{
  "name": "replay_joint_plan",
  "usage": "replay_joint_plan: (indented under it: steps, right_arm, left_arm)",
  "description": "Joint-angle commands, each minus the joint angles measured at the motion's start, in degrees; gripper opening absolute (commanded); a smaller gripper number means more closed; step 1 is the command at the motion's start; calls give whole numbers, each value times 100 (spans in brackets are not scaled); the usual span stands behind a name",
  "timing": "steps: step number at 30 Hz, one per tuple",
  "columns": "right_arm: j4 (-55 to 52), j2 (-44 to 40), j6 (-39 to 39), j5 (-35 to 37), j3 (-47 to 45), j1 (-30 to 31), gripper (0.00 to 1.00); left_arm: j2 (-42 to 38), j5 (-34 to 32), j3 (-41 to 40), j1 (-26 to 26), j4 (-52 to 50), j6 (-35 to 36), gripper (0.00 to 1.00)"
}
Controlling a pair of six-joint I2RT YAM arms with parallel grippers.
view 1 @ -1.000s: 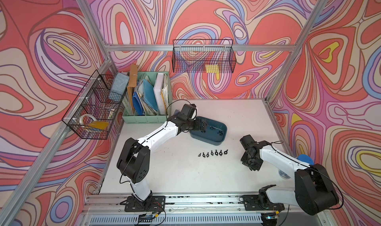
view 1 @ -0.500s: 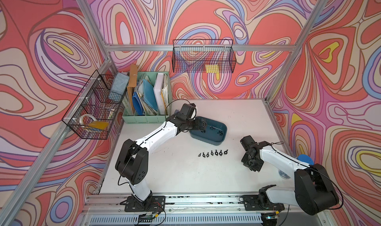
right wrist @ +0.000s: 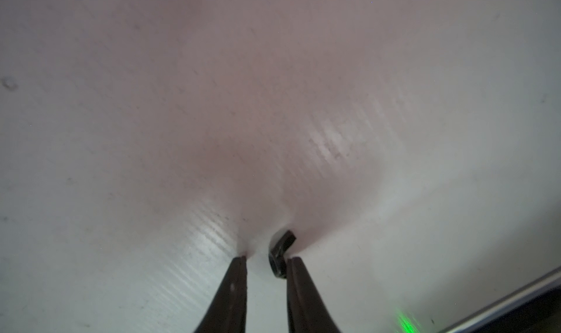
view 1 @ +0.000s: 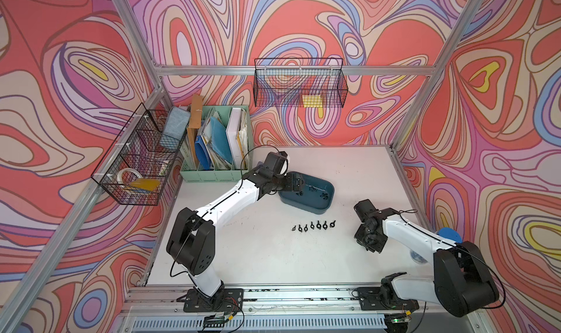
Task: Take out the wing nut from the storage box
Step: Pick up the wing nut from the center of the board, then place the wing nut at the center of the board.
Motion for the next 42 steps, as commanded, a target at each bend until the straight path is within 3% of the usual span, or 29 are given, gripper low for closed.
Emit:
replay_joint_plan:
  steps: [1, 7, 10, 16, 22, 29, 35, 42]
  right_arm:
    - [197, 6, -3, -178, -39, -24, 23]
    - [42, 115, -29, 83, 33, -24, 19]
    - [29, 160, -28, 103, 57, -19, 8]
    - [-94, 217, -153, 228, 164, -23, 0]
    - [-436, 456, -659, 658, 711, -15, 0]
    - [-566, 1298, -1245, 1141, 1539, 238, 0]
    - [-514, 2076, -1266, 1290, 2082, 831, 0]
    - [-316, 2503, -1208, 1229, 2214, 1048, 0]
  left_arm:
    - [-150, -87, -93, 33, 1, 39, 99]
    - [-150, -106, -94, 32, -8, 67, 99]
    - [-142, -100, -85, 33, -8, 63, 99]
    - [-123, -98, -76, 37, 11, 76, 99]
    - [-140, -105, -112, 48, 30, 76, 99]
    - [-243, -135, -225, 91, 65, 96, 99]
    - [-330, -174, -305, 120, 54, 82, 99]
    - [-410, -203, -339, 138, -10, 119, 99]
